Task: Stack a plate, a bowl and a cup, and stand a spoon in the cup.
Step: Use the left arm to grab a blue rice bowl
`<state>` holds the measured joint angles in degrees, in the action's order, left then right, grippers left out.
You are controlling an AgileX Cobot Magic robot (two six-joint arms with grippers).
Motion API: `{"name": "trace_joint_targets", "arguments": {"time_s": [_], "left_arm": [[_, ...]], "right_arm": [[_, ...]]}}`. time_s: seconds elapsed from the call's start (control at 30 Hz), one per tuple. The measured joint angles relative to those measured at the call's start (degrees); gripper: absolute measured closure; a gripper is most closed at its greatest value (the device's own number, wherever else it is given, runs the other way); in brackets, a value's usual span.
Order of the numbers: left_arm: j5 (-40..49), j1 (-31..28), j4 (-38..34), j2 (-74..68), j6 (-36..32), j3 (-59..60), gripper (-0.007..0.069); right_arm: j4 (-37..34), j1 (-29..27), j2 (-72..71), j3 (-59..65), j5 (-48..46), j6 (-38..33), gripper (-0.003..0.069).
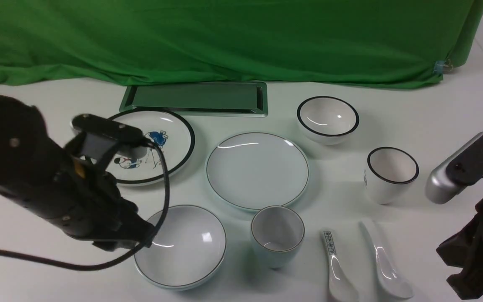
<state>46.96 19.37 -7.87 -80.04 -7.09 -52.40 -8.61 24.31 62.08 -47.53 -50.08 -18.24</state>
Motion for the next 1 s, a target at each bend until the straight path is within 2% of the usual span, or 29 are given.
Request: {"name": "trace_joint_targets", "arguments": {"time_s": [0.13, 0.2, 0.3, 0.4, 0.5, 0.57, 0.6, 0.67, 0.7, 0.77, 0.9, 1.0], "left_arm": [[-4.0, 0.0, 0.9, -6.0, 0.6, 0.0, 0.0291], [-5.8, 0.0, 1.0, -7.8, 1.1, 0.0, 0.0242], [-10.0, 0.0, 1.2, -10.8, 2.5, 0.0, 0.0191], [-12.0, 0.0, 1.2, -12.9, 2.7, -0.1, 0.0197], [-12.8, 0.0, 1.7, -15.3, 2.7, -0.2, 0.0303], [-12.7, 0.0, 3.6, -16.0, 2.7, -0.3, 0.0415], [-12.6, 0.0, 3.7, -16.0, 2.7, -0.4, 0.044], [-11.0, 0.0, 5.5, -15.5, 3.5, -2.8, 0.0569], [-10.0, 0.0, 6.0, -15.2, 3.5, -4.3, 0.0596], [-7.0, 0.0, 7.2, -15.0, 3.5, -7.5, 0.0628], [-2.4, 0.0, 7.9, -15.1, 2.0, -14.5, 0.0633], [-1.2, 0.0, 2.9, -16.1, -2.3, -22.4, 0.0633]], "right_arm": [[0.1, 0.0, 0.4, 0.0, 0.2, -0.6, 0.0649], [0.1, 0.0, 0.4, 0.0, 0.5, -0.8, 0.0648], [0.1, 0.0, 0.4, 0.0, 1.7, -0.8, 0.0645], [0.1, 0.0, 0.5, 0.0, 3.0, -0.8, 0.0645], [0.1, 0.0, 0.5, 0.0, 4.8, -0.8, 0.0645], [0.1, 0.0, 0.5, 0.0, 6.3, -0.9, 0.0645], [0.1, 0.0, 0.5, 0.0, 6.3, -0.9, 0.0645], [0.1, 0.0, 0.5, 0.0, 7.8, -0.9, 0.0645], [0.1, 0.0, 0.5, 0.0, 8.2, -0.9, 0.0645], [0.1, 0.0, 0.5, 0.0, 8.7, -0.9, 0.0646], [0.1, 0.0, 0.5, -0.4, 9.0, -1.1, 0.0648], [0.1, 0.0, 0.5, -2.0, 9.3, -1.1, 0.0648]]}}
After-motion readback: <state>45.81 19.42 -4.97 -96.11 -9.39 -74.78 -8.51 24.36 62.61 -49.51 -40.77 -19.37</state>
